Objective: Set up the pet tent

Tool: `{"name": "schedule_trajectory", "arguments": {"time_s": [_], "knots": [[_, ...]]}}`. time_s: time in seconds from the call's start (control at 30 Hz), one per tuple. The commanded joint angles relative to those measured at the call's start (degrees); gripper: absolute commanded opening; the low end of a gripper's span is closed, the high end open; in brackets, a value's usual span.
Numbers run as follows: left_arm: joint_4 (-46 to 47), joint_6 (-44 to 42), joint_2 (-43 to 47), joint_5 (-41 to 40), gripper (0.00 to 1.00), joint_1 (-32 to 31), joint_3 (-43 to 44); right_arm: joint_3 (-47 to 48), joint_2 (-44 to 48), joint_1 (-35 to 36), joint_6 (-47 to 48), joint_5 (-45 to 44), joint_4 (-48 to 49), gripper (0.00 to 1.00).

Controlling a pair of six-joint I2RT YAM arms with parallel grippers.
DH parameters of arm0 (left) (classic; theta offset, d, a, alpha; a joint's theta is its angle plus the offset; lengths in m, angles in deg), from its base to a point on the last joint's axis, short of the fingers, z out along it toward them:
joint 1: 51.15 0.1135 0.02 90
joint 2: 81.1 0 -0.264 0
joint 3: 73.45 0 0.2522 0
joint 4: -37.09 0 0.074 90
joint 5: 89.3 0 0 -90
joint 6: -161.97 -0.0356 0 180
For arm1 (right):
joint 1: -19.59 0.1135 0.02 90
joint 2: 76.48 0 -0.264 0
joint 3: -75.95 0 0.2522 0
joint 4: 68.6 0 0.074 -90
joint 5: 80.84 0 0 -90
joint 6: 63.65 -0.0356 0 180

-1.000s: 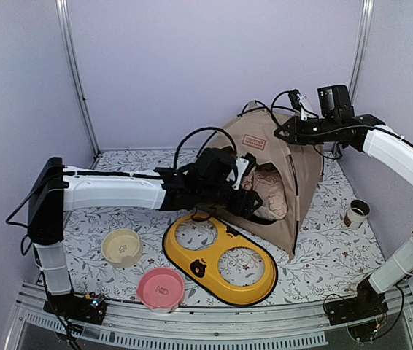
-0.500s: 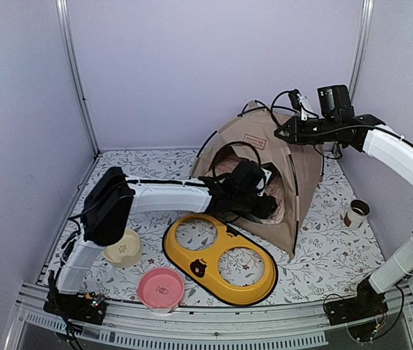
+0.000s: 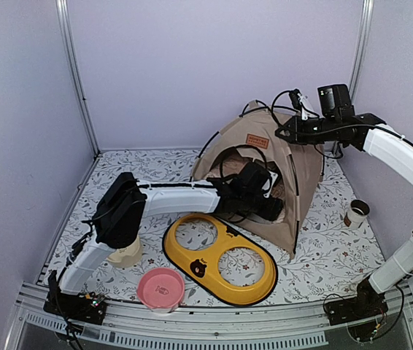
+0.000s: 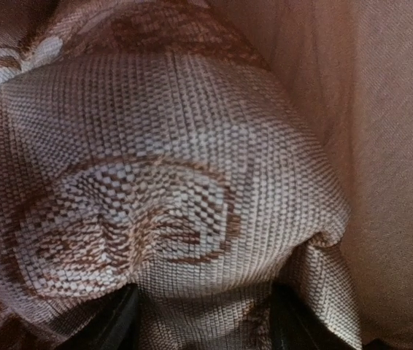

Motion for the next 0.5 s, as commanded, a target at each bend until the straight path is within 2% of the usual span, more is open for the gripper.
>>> {"name": "schedule_trajectory", "arguments": {"time_s": [0.0, 0.33, 0.47], "knots": [[1.3, -1.8, -3.0, 5.4, 0.61, -2.6, -1.1, -0.1, -1.7, 0.7, 0.2, 0.2, -5.5, 0.02], [2.6, 0.5, -4.5, 4.2, 0.59, -4.8, -6.1, 0.0, -2.1, 0.7, 0.2, 0.3, -5.1, 0.02], [3.1, 0.0, -2.5, 3.2, 0.67, -5.0, -6.3, 0.2, -2.1, 0.8, 0.1, 0.1, -4.9, 0.03]]}}
